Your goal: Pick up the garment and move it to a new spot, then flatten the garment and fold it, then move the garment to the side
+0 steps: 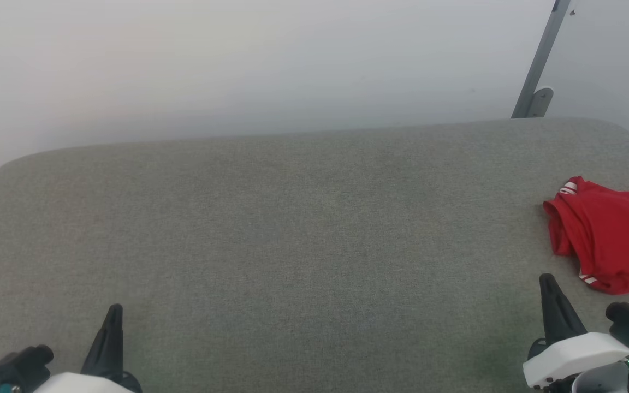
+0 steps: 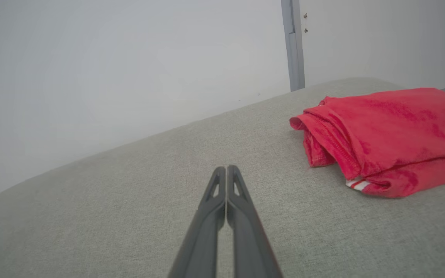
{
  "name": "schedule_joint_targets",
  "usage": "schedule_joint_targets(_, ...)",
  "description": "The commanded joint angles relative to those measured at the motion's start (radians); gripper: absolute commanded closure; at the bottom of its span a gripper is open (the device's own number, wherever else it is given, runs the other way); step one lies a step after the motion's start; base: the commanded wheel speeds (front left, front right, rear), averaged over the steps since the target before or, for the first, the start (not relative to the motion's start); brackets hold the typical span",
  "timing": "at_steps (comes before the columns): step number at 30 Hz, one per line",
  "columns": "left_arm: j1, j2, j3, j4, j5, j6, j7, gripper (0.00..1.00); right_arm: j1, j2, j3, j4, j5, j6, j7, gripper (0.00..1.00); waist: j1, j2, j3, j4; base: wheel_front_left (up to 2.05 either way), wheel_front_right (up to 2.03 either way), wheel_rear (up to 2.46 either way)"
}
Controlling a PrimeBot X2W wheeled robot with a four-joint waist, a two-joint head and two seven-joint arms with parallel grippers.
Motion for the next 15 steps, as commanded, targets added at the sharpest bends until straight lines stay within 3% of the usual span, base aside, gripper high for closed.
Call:
schedule_joint_targets(1,-0.036,0.006,0.01,-0.011,-0.035,-0.001,0.01,1.0,-0.031,0.0,-0.001,-0.019,0.046,0.0,0.011,1.0,0.0,0.0,0.0,0.0,0.0,0.0,0.0)
schedule_joint_targets(15,-0.064,-0.026,0.019,-0.008,-0.2,-0.001,0.062,1.0,-0.04,0.007,-0.002,-0.029,0.262,0.0,0.061,1.0,0.0,0.0,0.003,0.004,0.0,0.0,0.0)
